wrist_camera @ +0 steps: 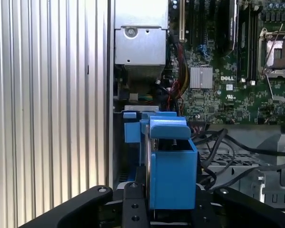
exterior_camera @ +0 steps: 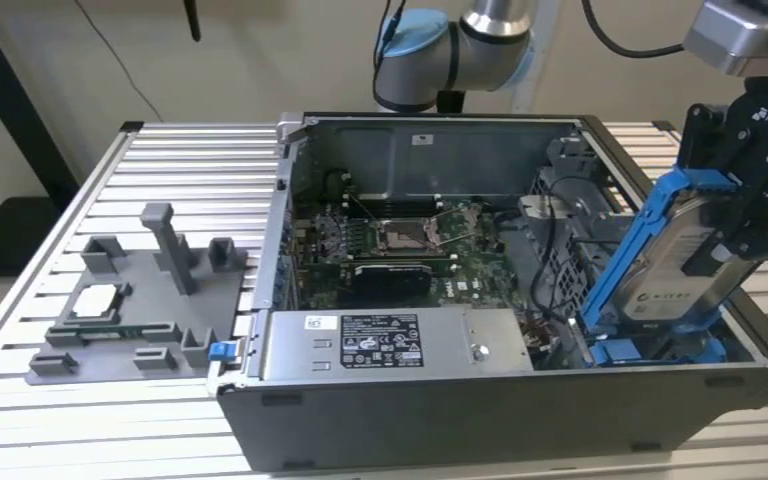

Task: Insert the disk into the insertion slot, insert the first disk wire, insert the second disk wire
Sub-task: 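Insert the disk into the insertion slot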

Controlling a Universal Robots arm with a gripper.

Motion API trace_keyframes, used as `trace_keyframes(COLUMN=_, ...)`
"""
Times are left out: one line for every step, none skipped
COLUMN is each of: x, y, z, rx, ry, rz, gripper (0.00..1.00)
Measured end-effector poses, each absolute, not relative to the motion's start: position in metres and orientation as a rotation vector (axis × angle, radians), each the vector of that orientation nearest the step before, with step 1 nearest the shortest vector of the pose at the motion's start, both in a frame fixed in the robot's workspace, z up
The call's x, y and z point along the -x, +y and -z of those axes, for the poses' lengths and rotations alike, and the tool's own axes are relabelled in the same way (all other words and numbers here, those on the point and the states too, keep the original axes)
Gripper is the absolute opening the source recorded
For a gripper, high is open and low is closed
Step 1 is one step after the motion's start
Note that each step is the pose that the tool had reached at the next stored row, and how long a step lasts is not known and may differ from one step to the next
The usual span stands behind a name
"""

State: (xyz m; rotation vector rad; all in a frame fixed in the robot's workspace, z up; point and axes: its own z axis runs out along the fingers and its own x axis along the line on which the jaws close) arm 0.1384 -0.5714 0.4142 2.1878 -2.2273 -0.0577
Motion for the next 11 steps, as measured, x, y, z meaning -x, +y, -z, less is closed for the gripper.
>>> trace_keyframes(x=-0.1385, y=-0.5714, z=-0.4136, rx=-2.19, ry=-2.229, rz=0.062, gripper=0.0)
trace_keyframes(x=-0.1385, y=-0.5714, z=-0.4129, rx=-2.191, ry=-2.231, rz=0.066, gripper=0.0)
trace_keyframes(x=-0.1386, y=-0.5714, z=-0.4122, rx=-2.193, ry=-2.232, rz=0.069, gripper=0.0)
trace_keyframes(x=-0.1386, y=-0.5714, z=-0.4117, rx=-2.193, ry=-2.232, rz=0.07, gripper=0.0)
trace_keyframes(x=-0.1387, y=-0.5717, z=-0.4111, rx=-2.193, ry=-2.232, rz=0.07, gripper=0.0)
trace_keyframes(x=-0.1387, y=-0.572, z=-0.4107, rx=-2.193, ry=-2.233, rz=0.07, gripper=0.0)
trace_keyframes(x=-0.1388, y=-0.5722, z=-0.4101, rx=-2.193, ry=-2.233, rz=0.07, gripper=0.0)
trace_keyframes(x=-0.1388, y=-0.5723, z=-0.4095, rx=-2.192, ry=-2.233, rz=0.07, gripper=0.0)
trace_keyframes(x=-0.1389, y=-0.5723, z=-0.4091, rx=-2.192, ry=-2.233, rz=0.07, gripper=0.0)
trace_keyframes(x=-0.1388, y=-0.5724, z=-0.4085, rx=-2.192, ry=-2.234, rz=0.07, gripper=0.0)
trace_keyframes(x=-0.1389, y=-0.5724, z=-0.4078, rx=-2.191, ry=-2.234, rz=0.07, gripper=0.0)
